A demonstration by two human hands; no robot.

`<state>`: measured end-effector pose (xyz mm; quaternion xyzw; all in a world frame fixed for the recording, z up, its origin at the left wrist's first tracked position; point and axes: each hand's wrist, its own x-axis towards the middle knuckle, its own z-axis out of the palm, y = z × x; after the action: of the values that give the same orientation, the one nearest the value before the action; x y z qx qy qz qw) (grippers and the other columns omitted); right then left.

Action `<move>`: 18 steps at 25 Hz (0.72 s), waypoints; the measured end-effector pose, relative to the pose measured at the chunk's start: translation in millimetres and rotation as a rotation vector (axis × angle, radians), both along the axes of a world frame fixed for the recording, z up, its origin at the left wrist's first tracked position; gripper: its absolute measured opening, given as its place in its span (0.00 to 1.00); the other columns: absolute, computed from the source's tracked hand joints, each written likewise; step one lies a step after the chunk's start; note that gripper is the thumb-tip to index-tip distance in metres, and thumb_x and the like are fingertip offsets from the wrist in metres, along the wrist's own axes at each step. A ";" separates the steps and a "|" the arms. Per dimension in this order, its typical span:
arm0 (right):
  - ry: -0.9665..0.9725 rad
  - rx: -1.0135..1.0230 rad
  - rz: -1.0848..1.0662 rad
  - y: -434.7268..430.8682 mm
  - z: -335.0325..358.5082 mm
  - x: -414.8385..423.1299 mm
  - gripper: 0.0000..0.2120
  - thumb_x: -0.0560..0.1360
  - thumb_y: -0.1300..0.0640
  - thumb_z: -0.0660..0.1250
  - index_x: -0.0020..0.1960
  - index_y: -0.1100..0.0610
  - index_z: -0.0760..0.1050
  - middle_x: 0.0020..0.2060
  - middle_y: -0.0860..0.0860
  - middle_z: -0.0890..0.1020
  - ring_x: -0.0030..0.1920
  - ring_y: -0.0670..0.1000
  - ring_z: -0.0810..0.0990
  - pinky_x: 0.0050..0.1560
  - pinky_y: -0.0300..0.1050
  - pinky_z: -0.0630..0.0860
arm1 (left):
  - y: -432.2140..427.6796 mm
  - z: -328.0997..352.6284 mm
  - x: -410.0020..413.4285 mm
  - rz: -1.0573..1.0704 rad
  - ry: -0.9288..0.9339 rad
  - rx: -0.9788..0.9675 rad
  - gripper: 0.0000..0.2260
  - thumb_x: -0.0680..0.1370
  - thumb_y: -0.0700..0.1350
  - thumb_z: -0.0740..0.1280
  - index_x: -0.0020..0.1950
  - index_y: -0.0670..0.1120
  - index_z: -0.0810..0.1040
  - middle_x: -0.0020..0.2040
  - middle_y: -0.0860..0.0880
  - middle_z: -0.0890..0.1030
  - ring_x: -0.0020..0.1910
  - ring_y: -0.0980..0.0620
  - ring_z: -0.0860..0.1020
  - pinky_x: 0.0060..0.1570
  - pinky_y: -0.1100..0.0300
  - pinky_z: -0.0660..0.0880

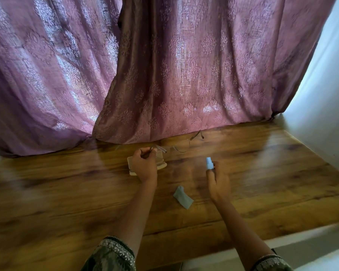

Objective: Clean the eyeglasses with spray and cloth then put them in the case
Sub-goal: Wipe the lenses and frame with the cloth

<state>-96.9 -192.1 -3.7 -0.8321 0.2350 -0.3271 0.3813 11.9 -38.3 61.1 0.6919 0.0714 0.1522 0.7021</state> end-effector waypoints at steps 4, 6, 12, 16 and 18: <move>0.128 0.071 -0.055 -17.0 -13.1 6.6 0.14 0.77 0.57 0.58 0.61 0.59 0.69 0.45 0.54 0.77 0.42 0.54 0.77 0.40 0.50 0.72 | 0.6 -5.6 8.0 0.004 0.013 -0.009 0.07 0.70 0.37 0.71 0.47 0.35 0.80 0.45 0.39 0.83 0.34 0.61 0.75 0.33 0.79 0.71; 0.157 0.093 -0.055 -23.2 -16.4 12.5 0.16 0.76 0.60 0.62 0.63 0.59 0.68 0.50 0.55 0.78 0.45 0.55 0.78 0.43 0.50 0.74 | -0.7 -5.8 11.3 0.008 0.019 -0.014 0.07 0.71 0.37 0.71 0.47 0.35 0.80 0.44 0.40 0.83 0.35 0.61 0.75 0.33 0.79 0.71; 0.164 0.240 -0.179 -39.1 -15.2 28.5 0.18 0.72 0.68 0.64 0.60 0.59 0.72 0.48 0.60 0.81 0.45 0.57 0.78 0.43 0.44 0.70 | -3.7 -2.6 18.2 0.034 0.035 0.008 0.07 0.71 0.36 0.70 0.46 0.35 0.81 0.44 0.40 0.83 0.35 0.58 0.76 0.33 0.80 0.71; 0.133 0.260 -0.202 -42.1 -16.1 35.0 0.18 0.71 0.69 0.64 0.60 0.60 0.72 0.51 0.60 0.80 0.51 0.59 0.78 0.46 0.44 0.71 | -5.3 -2.5 21.6 0.046 0.040 0.001 0.06 0.71 0.36 0.70 0.46 0.35 0.81 0.44 0.40 0.83 0.40 0.53 0.77 0.34 0.77 0.72; 0.123 0.264 -0.225 -41.0 -17.2 35.8 0.18 0.71 0.69 0.65 0.60 0.60 0.72 0.51 0.60 0.80 0.51 0.60 0.78 0.47 0.46 0.72 | -6.8 -4.4 23.4 0.034 0.056 -0.006 0.06 0.71 0.36 0.70 0.46 0.35 0.81 0.45 0.40 0.83 0.40 0.53 0.78 0.36 0.72 0.74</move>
<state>-61.0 -233.2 -20.9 -0.7617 0.3903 -0.2823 0.4332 35.3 -45.1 56.7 0.6925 0.1033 0.1445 0.6993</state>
